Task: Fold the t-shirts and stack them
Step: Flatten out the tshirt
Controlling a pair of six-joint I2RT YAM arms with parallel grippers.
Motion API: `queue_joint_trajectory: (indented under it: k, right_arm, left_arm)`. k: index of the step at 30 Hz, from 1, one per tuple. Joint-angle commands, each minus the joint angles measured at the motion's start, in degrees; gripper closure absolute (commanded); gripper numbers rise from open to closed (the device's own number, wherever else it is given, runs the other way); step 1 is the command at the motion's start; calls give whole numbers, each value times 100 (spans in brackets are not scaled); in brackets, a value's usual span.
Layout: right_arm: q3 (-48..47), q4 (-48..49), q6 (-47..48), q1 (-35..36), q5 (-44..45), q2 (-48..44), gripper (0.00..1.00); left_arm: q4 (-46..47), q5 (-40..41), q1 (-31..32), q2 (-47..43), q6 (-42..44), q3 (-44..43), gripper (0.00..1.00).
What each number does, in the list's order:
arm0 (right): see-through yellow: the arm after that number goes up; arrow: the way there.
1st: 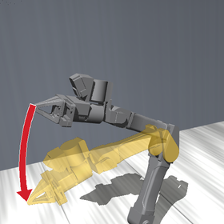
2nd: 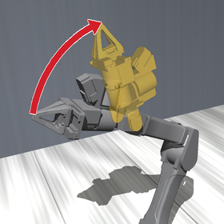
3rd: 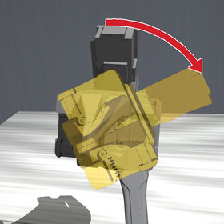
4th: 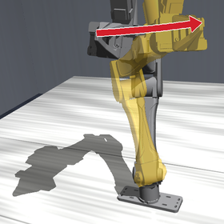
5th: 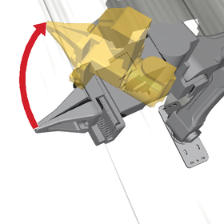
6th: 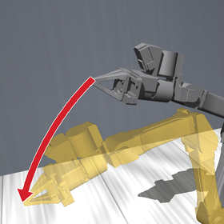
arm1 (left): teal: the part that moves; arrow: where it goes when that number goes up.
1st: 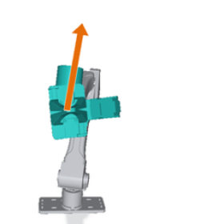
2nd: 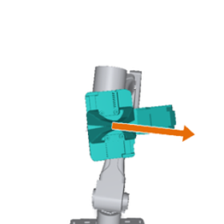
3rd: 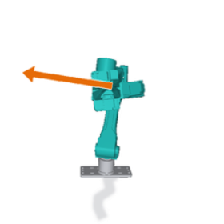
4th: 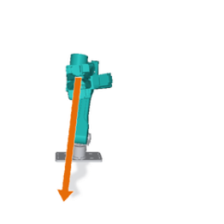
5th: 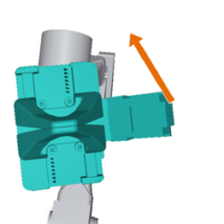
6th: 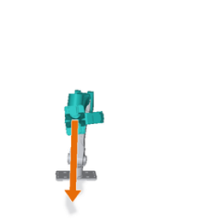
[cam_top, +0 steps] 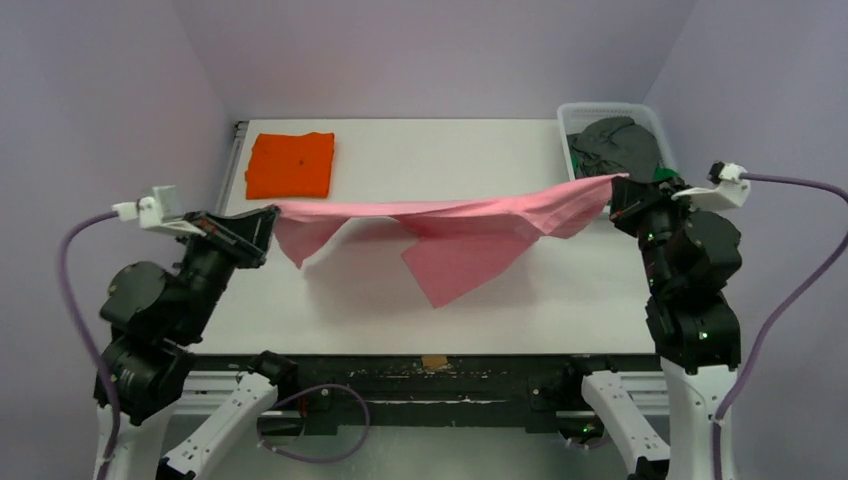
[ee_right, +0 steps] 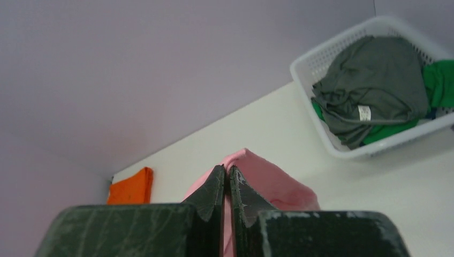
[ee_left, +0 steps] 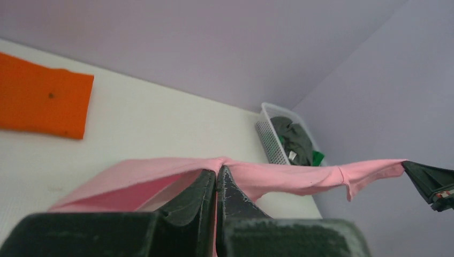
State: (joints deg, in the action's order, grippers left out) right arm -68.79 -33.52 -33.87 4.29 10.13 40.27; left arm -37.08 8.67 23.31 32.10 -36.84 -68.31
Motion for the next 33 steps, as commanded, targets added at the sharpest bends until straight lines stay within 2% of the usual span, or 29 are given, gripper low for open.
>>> queue_joint_trajectory:
  k: [1,6,12,17,22,28,33]
  right_arm:
    - [-1136,-312,384,15,142,-105,100]
    - [-2362,-540,657,16,243,-94,100]
    - [-4146,-1069,1107,14,65,451,100]
    - [-4765,-1050,1281,10,42,743,100]
    - [-4562,-926,1429,11,92,994,100]
    - [-3065,107,1621,12,589,1164,100]
    - [-1732,1101,1660,17,863,1550,100]
  left_arm:
    - [-408,110,7,-240,496,-971,100]
    - [-556,-120,6,-276,708,-1940,100]
    - [-1073,-545,-2,-40,1107,-3320,100]
    - [-1317,-542,-2,90,1217,-3669,100]
    - [-1261,-281,-2,307,1214,-3303,100]
    - [-798,766,-6,683,1110,-2091,100]
    - [-451,2074,-14,1449,997,-924,100]
